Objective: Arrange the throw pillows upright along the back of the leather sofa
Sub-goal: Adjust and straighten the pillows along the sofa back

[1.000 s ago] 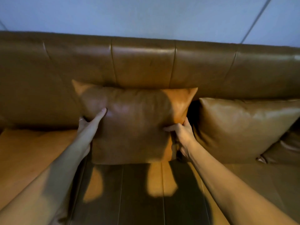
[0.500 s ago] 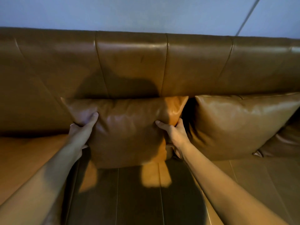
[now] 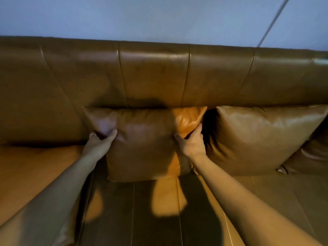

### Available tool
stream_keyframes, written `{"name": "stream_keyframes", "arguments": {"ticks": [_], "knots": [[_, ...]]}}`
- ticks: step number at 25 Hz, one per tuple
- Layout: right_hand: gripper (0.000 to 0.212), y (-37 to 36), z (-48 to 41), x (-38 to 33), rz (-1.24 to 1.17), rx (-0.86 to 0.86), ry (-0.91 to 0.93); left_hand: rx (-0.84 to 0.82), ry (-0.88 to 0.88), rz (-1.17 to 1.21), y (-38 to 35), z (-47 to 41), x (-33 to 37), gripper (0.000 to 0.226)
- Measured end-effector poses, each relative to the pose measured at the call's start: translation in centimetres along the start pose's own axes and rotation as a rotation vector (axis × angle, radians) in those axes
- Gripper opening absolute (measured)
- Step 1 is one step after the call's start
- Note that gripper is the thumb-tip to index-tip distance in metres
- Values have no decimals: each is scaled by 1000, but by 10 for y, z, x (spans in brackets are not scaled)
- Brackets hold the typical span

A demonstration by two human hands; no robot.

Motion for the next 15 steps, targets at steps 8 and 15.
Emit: {"name": "stream_keyframes", "arguments": {"ticks": [8,15], "knots": [[91,-18,91,-72,423,-27,431,350,-504,-739,55,110,43,70],[83,-90,226,-157,435,-142,855,642,-487,-755,155,212,29,67]]}}
Point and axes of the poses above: each hand's wrist, its own z-axis away from the middle knuckle, its own y-axis out of the back of the hand, x = y × z, the point moved 7 cm from there along -z, towards the middle knuckle, and after that the axes turned 3 degrees about -x, right-handed, at the moved point
